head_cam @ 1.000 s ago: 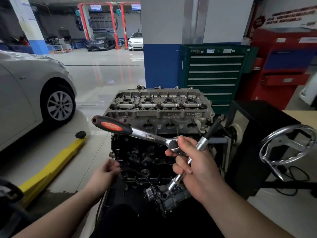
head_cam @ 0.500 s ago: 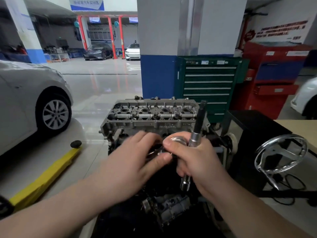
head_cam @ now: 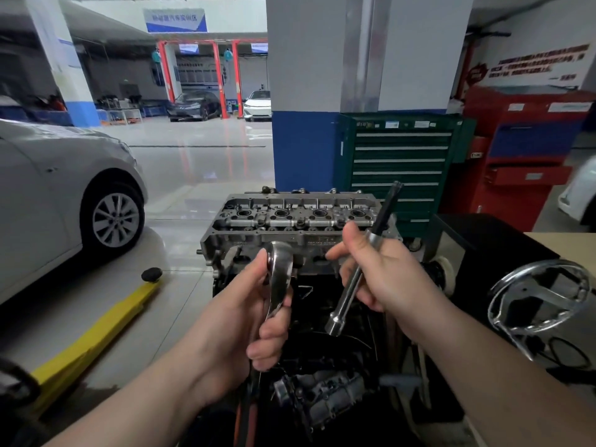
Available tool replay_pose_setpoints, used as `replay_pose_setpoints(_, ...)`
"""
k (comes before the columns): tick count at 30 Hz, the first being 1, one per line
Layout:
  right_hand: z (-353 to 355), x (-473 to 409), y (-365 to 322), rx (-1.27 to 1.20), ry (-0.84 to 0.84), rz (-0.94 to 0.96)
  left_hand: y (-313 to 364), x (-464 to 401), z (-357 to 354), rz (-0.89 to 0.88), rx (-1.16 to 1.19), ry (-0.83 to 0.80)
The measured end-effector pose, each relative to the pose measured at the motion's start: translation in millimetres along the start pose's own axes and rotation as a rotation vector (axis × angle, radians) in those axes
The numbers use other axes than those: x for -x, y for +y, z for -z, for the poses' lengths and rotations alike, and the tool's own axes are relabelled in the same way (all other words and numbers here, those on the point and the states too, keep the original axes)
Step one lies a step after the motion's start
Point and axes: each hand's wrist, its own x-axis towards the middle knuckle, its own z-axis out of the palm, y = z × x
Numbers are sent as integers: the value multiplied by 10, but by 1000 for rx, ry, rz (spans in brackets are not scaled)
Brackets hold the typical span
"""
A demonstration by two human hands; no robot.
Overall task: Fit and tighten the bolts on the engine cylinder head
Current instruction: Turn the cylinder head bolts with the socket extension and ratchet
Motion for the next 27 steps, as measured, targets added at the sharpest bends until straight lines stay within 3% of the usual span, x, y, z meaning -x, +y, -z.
replay_pose_setpoints(3,35,-28,47,-264,68,-74,30,32,-18,-34,76,-37)
replay_pose_setpoints(6,4,-69,52,-609,123,-265,56,44,-62,-65,118,-25)
replay_pose_setpoints(10,-122,-56,43,-920,113,-383,33,32,-116,-90,129,-31)
replay_pose_setpoints(27,-207,-82,-98,-1274,95,-378,227,26,-168,-128,209,-16)
